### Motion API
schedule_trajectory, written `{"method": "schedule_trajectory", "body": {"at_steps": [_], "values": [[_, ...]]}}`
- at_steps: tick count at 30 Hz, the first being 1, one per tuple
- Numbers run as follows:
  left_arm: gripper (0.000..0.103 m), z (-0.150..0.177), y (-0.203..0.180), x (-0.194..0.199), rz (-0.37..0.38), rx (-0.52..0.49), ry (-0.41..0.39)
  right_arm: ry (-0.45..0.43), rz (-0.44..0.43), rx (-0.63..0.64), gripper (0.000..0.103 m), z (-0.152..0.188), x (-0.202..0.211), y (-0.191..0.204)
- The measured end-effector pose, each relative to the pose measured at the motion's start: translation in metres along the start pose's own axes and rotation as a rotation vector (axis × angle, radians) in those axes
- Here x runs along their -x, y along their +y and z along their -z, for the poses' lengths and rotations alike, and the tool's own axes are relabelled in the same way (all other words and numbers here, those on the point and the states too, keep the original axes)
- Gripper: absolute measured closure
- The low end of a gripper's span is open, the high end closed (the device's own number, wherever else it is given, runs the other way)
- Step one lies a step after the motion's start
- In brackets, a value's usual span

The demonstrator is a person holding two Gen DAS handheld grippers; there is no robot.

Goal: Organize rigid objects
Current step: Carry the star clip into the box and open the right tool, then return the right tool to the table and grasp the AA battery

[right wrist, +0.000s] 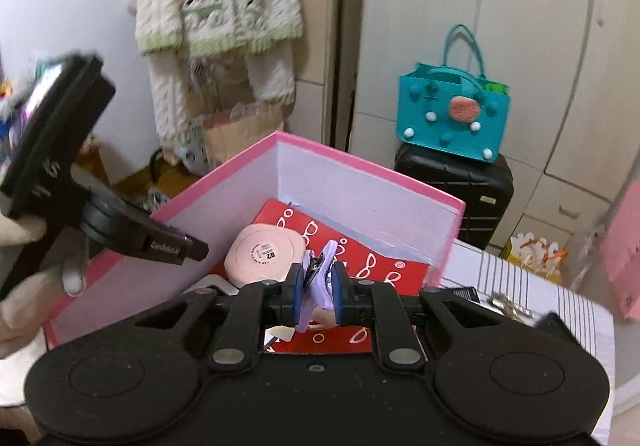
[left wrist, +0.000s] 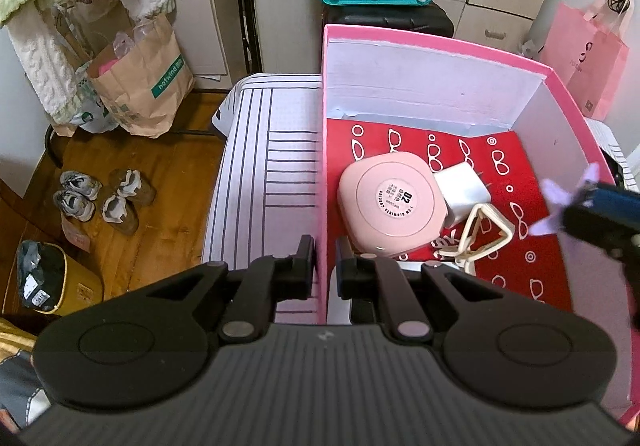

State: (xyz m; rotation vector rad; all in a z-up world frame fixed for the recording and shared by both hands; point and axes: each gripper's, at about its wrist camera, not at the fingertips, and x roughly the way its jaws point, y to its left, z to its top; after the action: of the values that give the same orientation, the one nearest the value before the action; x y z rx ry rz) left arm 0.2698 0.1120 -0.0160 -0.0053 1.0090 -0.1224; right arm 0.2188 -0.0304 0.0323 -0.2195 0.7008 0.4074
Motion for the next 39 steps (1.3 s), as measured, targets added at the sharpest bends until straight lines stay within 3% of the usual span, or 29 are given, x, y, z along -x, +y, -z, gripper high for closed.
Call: {"method": "schedule_trajectory", "body": {"at_steps": [3, 9, 12, 15, 18, 23, 30, 39], "values": [[0.095, 0.000, 0.000, 0.001, -0.003, 0.001, 0.001, 0.044, 0.007, 0.054, 0.085, -0.006, -0.017, 0.008], [0.095, -0.001, 0.001, 0.001, -0.004, -0.001, 0.001, 0.121, -0.060, 0.071, 0.085, -0.018, -0.042, 0.013], [0.095, -0.001, 0.002, 0.002, -0.002, 0.003, 0.000, 0.104, -0.109, 0.045, 0.085, -0.024, -0.043, 0.014], [0.095, 0.000, 0.002, 0.002, -0.003, 0.002, 0.000, 0.066, -0.158, -0.028, 0.069, -0.027, -0.036, 0.004], [0.095, 0.000, 0.002, 0.002, -0.005, -0.002, -0.001, 0.027, -0.154, -0.057, 0.069, -0.025, -0.020, -0.008], [0.095, 0.000, 0.003, 0.002, 0.001, 0.005, -0.002, -0.023, -0.096, -0.142, 0.064, -0.014, 0.017, -0.044], [0.095, 0.000, 0.004, 0.002, 0.001, 0.007, -0.003, -0.033, 0.067, -0.273, 0.059, 0.019, 0.057, -0.105], [0.095, 0.000, 0.003, 0.002, 0.004, 0.012, -0.003, 0.010, 0.159, -0.411, 0.052, 0.079, 0.064, -0.153]]}}
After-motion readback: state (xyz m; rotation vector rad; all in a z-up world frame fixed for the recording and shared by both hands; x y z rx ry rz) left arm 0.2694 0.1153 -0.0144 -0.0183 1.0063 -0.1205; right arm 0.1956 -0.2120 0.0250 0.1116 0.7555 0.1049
